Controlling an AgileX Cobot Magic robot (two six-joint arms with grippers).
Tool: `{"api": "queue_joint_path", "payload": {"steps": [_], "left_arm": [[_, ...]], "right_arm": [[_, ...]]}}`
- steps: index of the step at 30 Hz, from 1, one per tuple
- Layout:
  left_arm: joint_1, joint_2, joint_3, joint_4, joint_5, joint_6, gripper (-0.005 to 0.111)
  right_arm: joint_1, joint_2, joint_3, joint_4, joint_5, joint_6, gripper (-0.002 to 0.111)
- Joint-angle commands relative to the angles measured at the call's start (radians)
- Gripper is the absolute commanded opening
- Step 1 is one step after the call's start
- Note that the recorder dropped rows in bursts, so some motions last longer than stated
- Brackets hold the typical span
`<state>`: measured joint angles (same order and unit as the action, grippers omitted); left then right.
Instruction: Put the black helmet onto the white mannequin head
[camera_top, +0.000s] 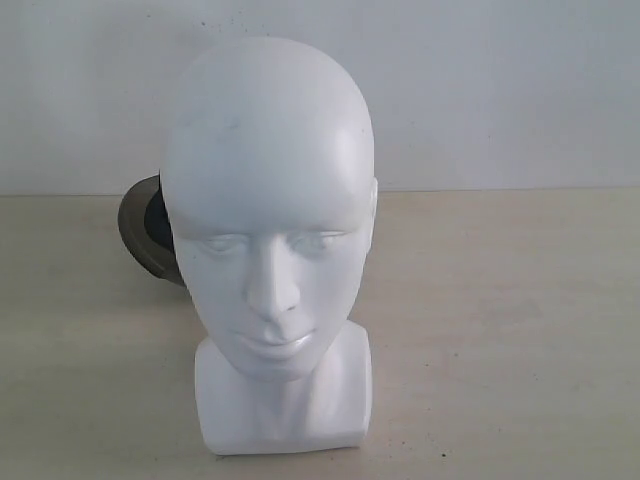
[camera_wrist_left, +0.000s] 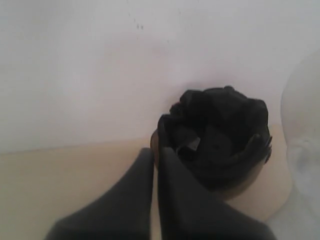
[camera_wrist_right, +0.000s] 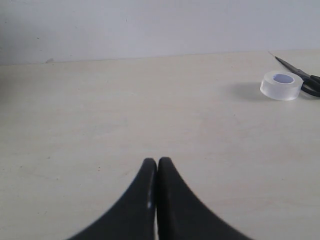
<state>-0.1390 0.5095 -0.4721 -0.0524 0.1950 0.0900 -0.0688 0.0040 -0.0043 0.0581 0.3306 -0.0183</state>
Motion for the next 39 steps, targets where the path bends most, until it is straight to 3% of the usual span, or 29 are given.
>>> {"api": "queue_joint_path", "payload": {"steps": [1,3,9,11,15,18,24,30,34,39], "left_arm": [[-0.007,0.172,-0.107,-0.051,0.087,0.028,0.004],[-0.023,0.270,-0.175,-0.120,0.146,0.089,0.004],[-0.046,0.566,-0.394,-0.427,0.377,0.531,0.004],[-0.046,0.656,-0.465,-0.479,0.447,0.600,0.004],[-0.042,0.788,-0.555,-0.481,0.453,0.594,0.004],[-0.021,0.870,-0.607,-0.461,0.413,0.460,0.004],[0.036,0.990,-0.690,-0.216,0.378,0.196,0.004],[0.048,1.091,-0.734,-0.214,0.380,0.191,0.005],[0.048,1.139,-0.751,-0.214,0.368,0.191,0.019],[0.048,1.166,-0.751,-0.214,0.323,0.157,0.059]], "right_arm": [[-0.001,-0.004,0.004,-0.004,-0.008,-0.003,0.000],[-0.001,-0.004,0.004,-0.004,-0.008,-0.003,0.000],[-0.001,-0.004,0.004,-0.004,-0.008,-0.003,0.000],[-0.001,-0.004,0.004,-0.004,-0.008,-0.003,0.000],[-0.001,-0.004,0.004,-0.004,-0.008,-0.003,0.000],[-0.001,-0.004,0.004,-0.004,-0.008,-0.003,0.000],[-0.001,-0.004,0.004,-0.004,-0.008,-0.003,0.000],[-0.001,-0.004,0.004,-0.004,-0.008,-0.003,0.000],[-0.001,-0.004,0.004,-0.004,-0.004,-0.003,0.000],[-0.001,-0.004,0.004,-0.004,-0.004,-0.003,0.000]]}}
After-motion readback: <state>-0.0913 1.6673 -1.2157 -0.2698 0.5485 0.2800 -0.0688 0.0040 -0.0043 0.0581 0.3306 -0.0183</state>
